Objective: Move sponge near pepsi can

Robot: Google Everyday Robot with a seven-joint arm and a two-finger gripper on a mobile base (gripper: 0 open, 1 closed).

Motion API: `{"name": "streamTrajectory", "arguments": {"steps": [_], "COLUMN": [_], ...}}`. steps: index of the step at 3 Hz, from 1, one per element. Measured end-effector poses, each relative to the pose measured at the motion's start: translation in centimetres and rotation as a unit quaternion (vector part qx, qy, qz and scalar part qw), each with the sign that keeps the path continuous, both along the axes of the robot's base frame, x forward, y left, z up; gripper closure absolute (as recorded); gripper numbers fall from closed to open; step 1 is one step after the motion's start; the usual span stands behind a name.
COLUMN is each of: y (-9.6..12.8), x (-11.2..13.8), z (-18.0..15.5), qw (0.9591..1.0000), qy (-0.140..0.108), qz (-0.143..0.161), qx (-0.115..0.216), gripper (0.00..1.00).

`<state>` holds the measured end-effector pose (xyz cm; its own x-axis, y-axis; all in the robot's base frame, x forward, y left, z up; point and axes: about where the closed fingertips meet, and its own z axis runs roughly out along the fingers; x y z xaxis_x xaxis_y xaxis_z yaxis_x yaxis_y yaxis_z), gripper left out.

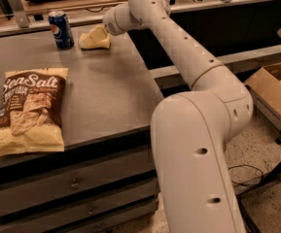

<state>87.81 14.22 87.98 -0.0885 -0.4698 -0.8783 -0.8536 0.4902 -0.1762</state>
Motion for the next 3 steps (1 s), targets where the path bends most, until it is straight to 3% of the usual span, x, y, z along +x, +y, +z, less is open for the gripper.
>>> {"name": "streamTrajectory", "arguments": {"steps": [1, 2, 3], "y": [-3.0, -4.9, -4.9], "x": [-1.6, -4.5, -4.5], "z": [2.1, 3.1, 3.1], "qw": [0.9999, 0.9989, 0.9989], "qy": [-0.009, -0.007, -0.007], "qz": [0.0, 0.044, 0.044], "qx": [0.009, -0.009, -0.009], "gripper": [0.0, 0.0, 0.0]}}
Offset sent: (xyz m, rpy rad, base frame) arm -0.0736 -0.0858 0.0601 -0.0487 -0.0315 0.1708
